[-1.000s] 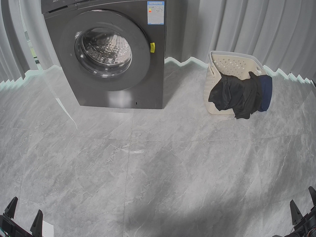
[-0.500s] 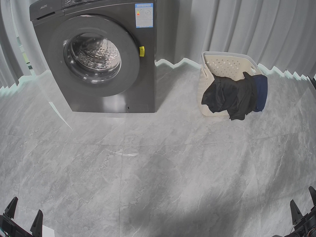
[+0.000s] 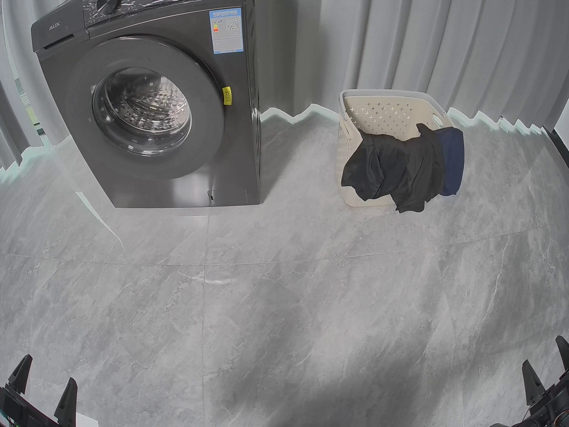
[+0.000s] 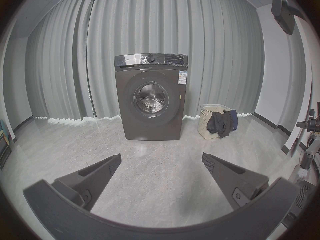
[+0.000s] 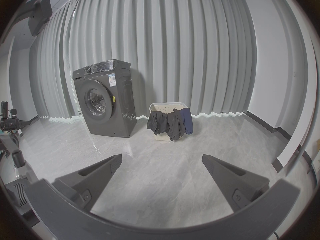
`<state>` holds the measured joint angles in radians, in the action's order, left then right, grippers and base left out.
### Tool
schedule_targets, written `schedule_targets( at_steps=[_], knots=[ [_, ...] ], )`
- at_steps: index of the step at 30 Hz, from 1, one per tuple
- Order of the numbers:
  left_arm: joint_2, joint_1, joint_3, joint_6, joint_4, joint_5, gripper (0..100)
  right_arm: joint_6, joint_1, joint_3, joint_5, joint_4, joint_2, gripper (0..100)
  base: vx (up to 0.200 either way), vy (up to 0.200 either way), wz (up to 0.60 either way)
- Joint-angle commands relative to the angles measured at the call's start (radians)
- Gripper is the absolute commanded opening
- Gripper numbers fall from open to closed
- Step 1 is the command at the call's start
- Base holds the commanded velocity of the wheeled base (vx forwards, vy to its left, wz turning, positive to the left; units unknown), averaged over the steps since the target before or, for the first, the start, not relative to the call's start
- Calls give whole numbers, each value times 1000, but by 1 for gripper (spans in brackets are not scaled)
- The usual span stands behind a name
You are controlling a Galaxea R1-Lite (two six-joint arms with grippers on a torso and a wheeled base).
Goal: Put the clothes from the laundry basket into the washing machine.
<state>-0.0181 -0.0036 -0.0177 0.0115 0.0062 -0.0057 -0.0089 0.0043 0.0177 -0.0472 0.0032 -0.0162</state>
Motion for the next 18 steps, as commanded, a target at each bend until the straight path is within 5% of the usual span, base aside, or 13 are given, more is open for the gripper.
schedule_targets(
  at_steps=[1,6,15,18],
  knots=[
    [18,1,16,1,0,0,100,0,2,-15,-2,0,16,100,0,-200,0],
    [18,1,16,1,0,0,100,0,2,-15,0,0,16,100,0,-200,0],
    [18,1,16,1,0,0,100,0,2,-15,0,0,16,100,0,0,0],
    [18,1,16,1,0,0,100,0,2,-15,0,0,16,100,200,0,0]
  ],
)
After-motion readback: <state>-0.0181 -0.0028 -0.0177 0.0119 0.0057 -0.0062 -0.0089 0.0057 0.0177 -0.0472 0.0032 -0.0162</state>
